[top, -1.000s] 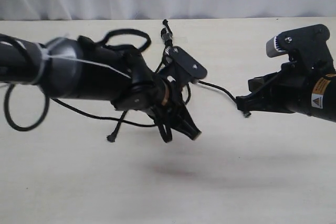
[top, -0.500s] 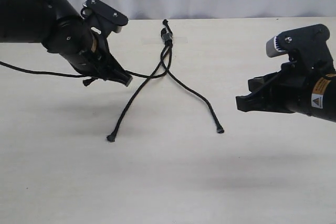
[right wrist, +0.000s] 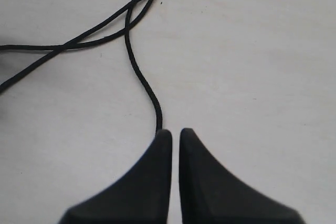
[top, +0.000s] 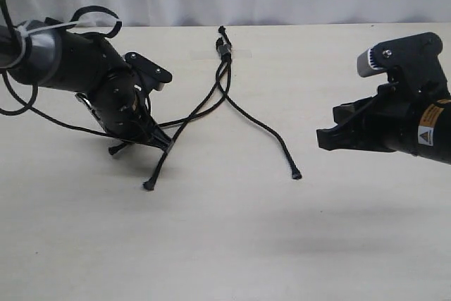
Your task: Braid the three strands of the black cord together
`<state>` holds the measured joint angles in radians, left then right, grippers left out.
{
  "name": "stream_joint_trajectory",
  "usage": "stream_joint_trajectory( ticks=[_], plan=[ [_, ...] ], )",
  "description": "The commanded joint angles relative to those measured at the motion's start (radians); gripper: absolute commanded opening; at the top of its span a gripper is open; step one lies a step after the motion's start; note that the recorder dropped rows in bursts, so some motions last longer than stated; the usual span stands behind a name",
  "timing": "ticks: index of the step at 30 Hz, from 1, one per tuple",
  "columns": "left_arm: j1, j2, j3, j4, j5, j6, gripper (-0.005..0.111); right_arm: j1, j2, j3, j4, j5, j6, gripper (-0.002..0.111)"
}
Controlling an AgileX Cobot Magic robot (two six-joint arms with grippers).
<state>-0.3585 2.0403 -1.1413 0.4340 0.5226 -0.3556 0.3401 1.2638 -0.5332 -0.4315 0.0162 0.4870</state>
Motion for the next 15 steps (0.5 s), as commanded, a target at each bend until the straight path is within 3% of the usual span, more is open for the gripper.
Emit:
stream_joint_trajectory(
  ticks=[1, 4, 7, 9, 10, 12, 15],
  plan=[
    [0.004, 0.005, 0.002, -0.008, -0.006, -0.045, 0.029, -0.006, -0.007, 0.004, -0.006, -0.004, -0.013, 0.004],
    [0.004, 0.005, 0.000, -0.005, 0.012, -0.042, 0.049, -0.006, -0.007, 0.004, -0.004, -0.004, -0.013, 0.004],
    [0.004, -0.039, -0.002, 0.001, 0.025, -0.037, 0.049, 0.000, -0.007, -0.013, 0.004, -0.009, 0.041, 0.004],
    [0.004, -0.126, 0.000, 0.030, 0.025, -0.029, 0.037, 0.029, -0.007, -0.068, 0.004, 0.084, 0.049, 0.004],
    [0.006, -0.209, 0.000, 0.049, 0.025, -0.031, 0.023, 0.078, 0.005, -0.124, 0.005, 0.164, 0.051, 0.004],
    [0.024, -0.319, 0.000, 0.053, 0.023, -0.036, 0.008, 0.152, 0.040, -0.196, 0.005, 0.232, 0.051, 0.004],
    [0.082, -0.480, 0.032, 0.044, -0.016, -0.059, 0.000, 0.246, 0.129, -0.296, 0.005, 0.321, 0.051, 0.005]
  ],
)
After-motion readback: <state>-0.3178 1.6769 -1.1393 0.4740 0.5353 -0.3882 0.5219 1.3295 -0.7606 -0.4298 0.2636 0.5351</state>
